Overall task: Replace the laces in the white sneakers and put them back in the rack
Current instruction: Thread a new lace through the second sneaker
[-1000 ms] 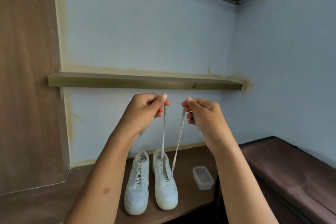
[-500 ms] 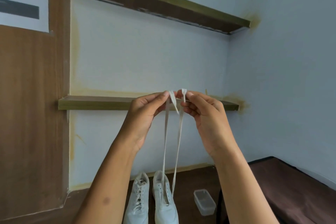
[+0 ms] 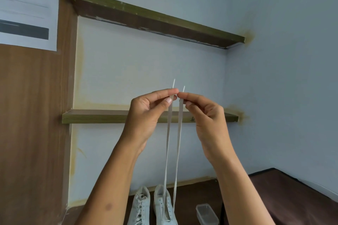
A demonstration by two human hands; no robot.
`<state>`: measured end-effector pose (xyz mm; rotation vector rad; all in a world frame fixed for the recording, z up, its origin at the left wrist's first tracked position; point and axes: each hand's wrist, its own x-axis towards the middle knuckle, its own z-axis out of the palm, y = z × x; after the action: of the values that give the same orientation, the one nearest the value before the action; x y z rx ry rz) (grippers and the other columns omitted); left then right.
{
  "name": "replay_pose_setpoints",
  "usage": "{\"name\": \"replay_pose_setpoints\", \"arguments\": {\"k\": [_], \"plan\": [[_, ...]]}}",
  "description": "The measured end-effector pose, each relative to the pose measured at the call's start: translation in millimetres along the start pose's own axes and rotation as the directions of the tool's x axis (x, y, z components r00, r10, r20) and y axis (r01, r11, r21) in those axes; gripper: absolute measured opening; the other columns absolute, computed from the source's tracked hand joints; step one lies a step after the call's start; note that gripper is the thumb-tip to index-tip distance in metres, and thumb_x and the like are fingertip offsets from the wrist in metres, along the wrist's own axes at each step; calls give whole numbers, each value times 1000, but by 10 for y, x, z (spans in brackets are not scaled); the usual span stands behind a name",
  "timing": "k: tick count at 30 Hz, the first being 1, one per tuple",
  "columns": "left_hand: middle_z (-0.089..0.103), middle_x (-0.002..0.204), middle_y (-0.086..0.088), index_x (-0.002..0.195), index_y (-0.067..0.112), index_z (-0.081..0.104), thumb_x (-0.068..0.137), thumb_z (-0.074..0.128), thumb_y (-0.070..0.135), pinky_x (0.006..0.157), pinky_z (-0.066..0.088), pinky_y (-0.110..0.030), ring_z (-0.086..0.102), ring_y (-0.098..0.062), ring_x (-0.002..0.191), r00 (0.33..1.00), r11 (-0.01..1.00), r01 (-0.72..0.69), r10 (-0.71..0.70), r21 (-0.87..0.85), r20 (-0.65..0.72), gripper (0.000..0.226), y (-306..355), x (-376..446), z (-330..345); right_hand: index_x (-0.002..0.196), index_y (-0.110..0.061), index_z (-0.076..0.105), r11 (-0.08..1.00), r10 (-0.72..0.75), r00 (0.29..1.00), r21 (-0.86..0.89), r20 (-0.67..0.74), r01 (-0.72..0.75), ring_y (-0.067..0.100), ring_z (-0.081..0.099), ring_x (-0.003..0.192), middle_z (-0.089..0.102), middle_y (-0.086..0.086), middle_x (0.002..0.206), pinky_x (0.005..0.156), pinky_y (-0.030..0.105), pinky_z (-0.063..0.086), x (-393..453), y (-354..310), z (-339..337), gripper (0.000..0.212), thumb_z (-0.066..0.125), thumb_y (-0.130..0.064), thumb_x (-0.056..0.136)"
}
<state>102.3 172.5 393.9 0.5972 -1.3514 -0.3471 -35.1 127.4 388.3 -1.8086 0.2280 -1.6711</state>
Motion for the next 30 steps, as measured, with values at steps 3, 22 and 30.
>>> {"name": "replay_pose_setpoints", "arguments": {"k": [3,22,30], "plan": [[75,107,2,112,7,71,92,59,-2,87,47,-11,67,-7,106,1000,1000,-2,2,10,3,25,23,-9,17,105,-16,75,1000,-8,1000,-6,-2,8,3,63,100,74,-4,101,85,14,44,-12,-21,-14,31,50,1,97],[76,99,1,106,12,73,91,60,-3,83,48,-11,69,-8,101,1000,1000,13,-14,-13,-27,25,16,-96,128,106,-16,75,999,-16,1000,-48,0,16,6,64,103,73,-2,101,86,15,45,-48,-83,-143,31,50,2,97],[76,100,3,107,11,73,91,60,-2,85,49,-12,70,-8,100,999,999,33,-34,-17,-31,23,-160,-163,128,103,-16,76,998,28,999,-51,-39,-30,16,67,99,75,3,98,86,23,51,-118,63,-238,29,52,-1,97]]}}
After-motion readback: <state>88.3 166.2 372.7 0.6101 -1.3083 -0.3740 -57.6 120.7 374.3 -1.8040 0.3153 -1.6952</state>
